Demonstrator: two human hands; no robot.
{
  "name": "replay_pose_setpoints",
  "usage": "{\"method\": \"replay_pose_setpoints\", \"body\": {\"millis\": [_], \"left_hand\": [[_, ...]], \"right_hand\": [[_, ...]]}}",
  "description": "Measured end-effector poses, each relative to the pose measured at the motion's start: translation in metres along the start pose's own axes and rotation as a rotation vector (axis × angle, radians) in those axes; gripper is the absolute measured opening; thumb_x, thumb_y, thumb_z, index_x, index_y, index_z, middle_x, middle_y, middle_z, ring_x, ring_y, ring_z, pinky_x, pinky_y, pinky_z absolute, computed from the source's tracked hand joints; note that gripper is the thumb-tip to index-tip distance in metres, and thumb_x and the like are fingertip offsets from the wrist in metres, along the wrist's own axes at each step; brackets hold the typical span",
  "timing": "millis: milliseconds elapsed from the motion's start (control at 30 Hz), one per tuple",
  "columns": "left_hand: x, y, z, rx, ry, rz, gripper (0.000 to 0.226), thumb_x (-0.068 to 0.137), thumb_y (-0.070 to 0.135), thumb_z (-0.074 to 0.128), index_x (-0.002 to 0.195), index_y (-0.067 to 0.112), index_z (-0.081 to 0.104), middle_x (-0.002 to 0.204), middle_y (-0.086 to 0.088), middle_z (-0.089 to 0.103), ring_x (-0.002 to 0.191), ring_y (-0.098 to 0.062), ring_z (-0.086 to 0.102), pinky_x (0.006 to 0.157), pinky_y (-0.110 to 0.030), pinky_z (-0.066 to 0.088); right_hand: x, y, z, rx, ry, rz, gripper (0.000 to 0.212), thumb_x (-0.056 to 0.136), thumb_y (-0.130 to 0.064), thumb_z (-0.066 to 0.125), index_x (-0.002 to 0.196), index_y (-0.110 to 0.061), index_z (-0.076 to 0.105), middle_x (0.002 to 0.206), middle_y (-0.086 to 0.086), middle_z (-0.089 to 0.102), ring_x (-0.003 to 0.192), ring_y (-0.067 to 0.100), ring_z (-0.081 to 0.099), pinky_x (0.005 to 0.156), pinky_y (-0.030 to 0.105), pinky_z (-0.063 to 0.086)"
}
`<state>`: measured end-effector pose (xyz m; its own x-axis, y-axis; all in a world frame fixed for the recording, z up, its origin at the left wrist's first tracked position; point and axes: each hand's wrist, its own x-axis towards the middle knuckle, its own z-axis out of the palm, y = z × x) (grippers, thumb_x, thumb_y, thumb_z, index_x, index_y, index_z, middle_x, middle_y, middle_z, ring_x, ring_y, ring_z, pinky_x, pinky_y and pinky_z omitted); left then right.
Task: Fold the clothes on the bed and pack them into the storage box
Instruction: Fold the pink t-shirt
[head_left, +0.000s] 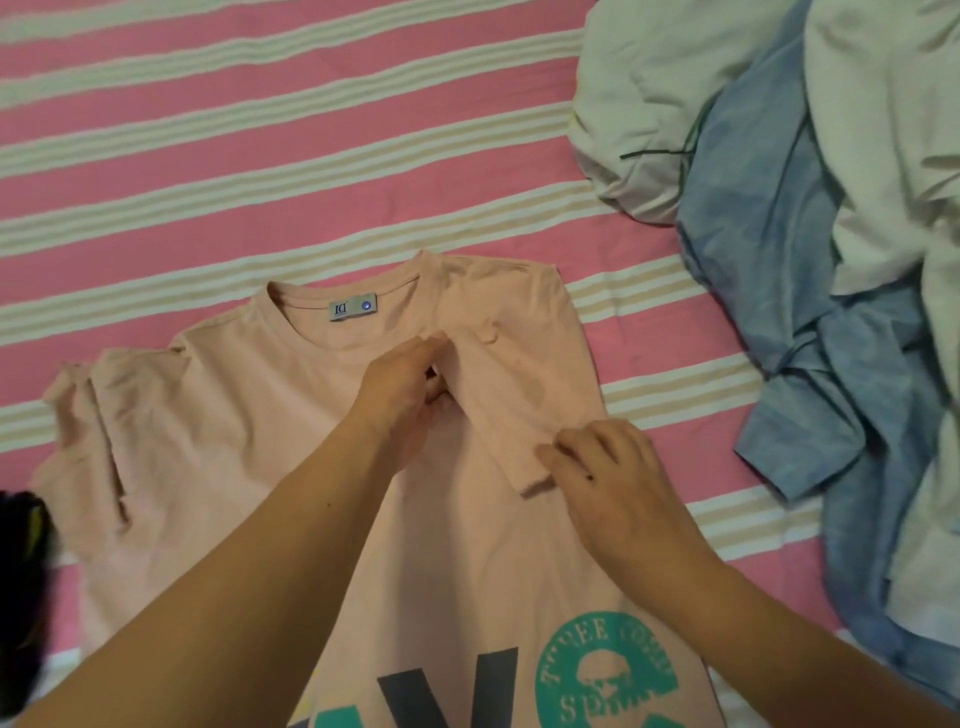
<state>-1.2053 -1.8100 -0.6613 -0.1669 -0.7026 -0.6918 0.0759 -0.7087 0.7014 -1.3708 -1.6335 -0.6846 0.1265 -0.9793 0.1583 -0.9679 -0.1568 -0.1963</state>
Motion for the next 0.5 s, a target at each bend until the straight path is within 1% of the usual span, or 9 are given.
{"method": "replay_pose_setpoints", "body": {"millis": [33, 100, 167, 200, 267, 333, 367, 433, 500], "left_hand": [[0.000, 0.000, 0.000, 0.027, 0.007, 0.008, 0.013, 0.099, 0.022, 0.061, 0.090, 0.013, 0.061, 0.072, 0.001, 0.062, 0.056, -0.013, 0.062, 0.071, -0.034, 0.051], [0.000, 0.000, -0.002, 0.065, 0.036, 0.015, 0.015, 0.097, 0.027, 0.065, 0.091, 0.013, 0.066, 0.078, -0.003, 0.061, 0.064, -0.017, 0.062, 0.069, -0.034, 0.049], [0.002, 0.000, -0.005, 0.072, 0.103, 0.018, 0.016, 0.095, 0.025, 0.067, 0.088, 0.011, 0.068, 0.078, -0.007, 0.063, 0.069, -0.021, 0.062, 0.068, -0.035, 0.050], [0.002, 0.000, -0.007, 0.068, 0.143, 0.014, 0.015, 0.094, 0.021, 0.068, 0.086, 0.010, 0.069, 0.078, -0.008, 0.064, 0.072, -0.023, 0.062, 0.067, -0.035, 0.051], [0.003, 0.000, -0.009, 0.028, 0.193, -0.023, 0.008, 0.091, 0.013, 0.068, 0.085, 0.010, 0.071, 0.078, -0.009, 0.063, 0.071, -0.024, 0.062, 0.063, -0.034, 0.053], [-0.003, -0.004, -0.007, -0.072, 0.212, -0.067, 0.003, 0.090, 0.008, 0.068, 0.090, 0.007, 0.070, 0.074, -0.008, 0.061, 0.066, -0.024, 0.061, 0.064, -0.038, 0.054], [-0.007, -0.011, -0.004, -0.119, 0.230, -0.071, 0.006, 0.090, 0.009, 0.068, 0.095, 0.005, 0.068, 0.074, -0.008, 0.063, 0.066, -0.025, 0.062, 0.065, -0.040, 0.055], [-0.019, -0.027, 0.002, -0.154, 0.305, -0.043, 0.021, 0.093, 0.015, 0.071, 0.105, 0.001, 0.061, 0.085, -0.010, 0.069, 0.073, -0.028, 0.068, 0.066, -0.042, 0.059], [-0.031, -0.041, 0.009, -0.206, 0.399, -0.045, 0.027, 0.092, 0.018, 0.074, 0.108, 0.001, 0.061, 0.095, -0.010, 0.074, 0.083, -0.028, 0.073, 0.071, -0.042, 0.061]], "right_hand": [[0.005, -0.001, 0.001, 0.011, -0.022, -0.061, 0.034, 0.083, -0.005, 0.054, 0.115, -0.011, 0.064, 0.103, 0.004, 0.060, 0.095, 0.028, 0.053, 0.088, 0.042, 0.045], [0.011, 0.003, 0.003, 0.015, -0.028, -0.110, 0.020, 0.081, -0.002, 0.062, 0.099, -0.011, 0.066, 0.089, 0.004, 0.059, 0.083, 0.026, 0.051, 0.077, 0.039, 0.045], [0.008, 0.012, -0.001, 0.045, 0.032, -0.047, 0.008, 0.082, -0.003, 0.061, 0.084, -0.010, 0.064, 0.081, 0.006, 0.057, 0.075, 0.026, 0.049, 0.069, 0.039, 0.044], [0.005, 0.015, -0.005, 0.072, 0.058, -0.015, 0.008, 0.085, -0.005, 0.057, 0.081, -0.010, 0.062, 0.080, 0.007, 0.057, 0.073, 0.027, 0.049, 0.068, 0.038, 0.043], [-0.001, 0.019, -0.010, 0.084, 0.041, -0.011, 0.012, 0.087, -0.012, 0.053, 0.081, -0.009, 0.063, 0.086, 0.008, 0.059, 0.078, 0.027, 0.051, 0.072, 0.037, 0.043], [-0.002, 0.018, -0.008, 0.095, -0.054, -0.064, 0.009, 0.084, -0.012, 0.057, 0.084, -0.010, 0.066, 0.093, 0.007, 0.061, 0.088, 0.027, 0.054, 0.081, 0.038, 0.045], [-0.002, 0.016, -0.007, 0.105, -0.104, -0.085, 0.008, 0.082, -0.010, 0.060, 0.086, -0.011, 0.066, 0.095, 0.006, 0.061, 0.092, 0.027, 0.054, 0.085, 0.041, 0.046], [-0.002, 0.011, -0.009, 0.121, -0.152, -0.060, 0.014, 0.078, -0.007, 0.061, 0.089, -0.012, 0.067, 0.102, 0.006, 0.060, 0.099, 0.028, 0.055, 0.094, 0.046, 0.045], [-0.015, 0.002, -0.020, 0.152, -0.159, 0.074, 0.025, 0.078, -0.010, 0.061, 0.101, -0.013, 0.069, 0.116, 0.006, 0.057, 0.111, 0.028, 0.053, 0.101, 0.047, 0.045]]}}
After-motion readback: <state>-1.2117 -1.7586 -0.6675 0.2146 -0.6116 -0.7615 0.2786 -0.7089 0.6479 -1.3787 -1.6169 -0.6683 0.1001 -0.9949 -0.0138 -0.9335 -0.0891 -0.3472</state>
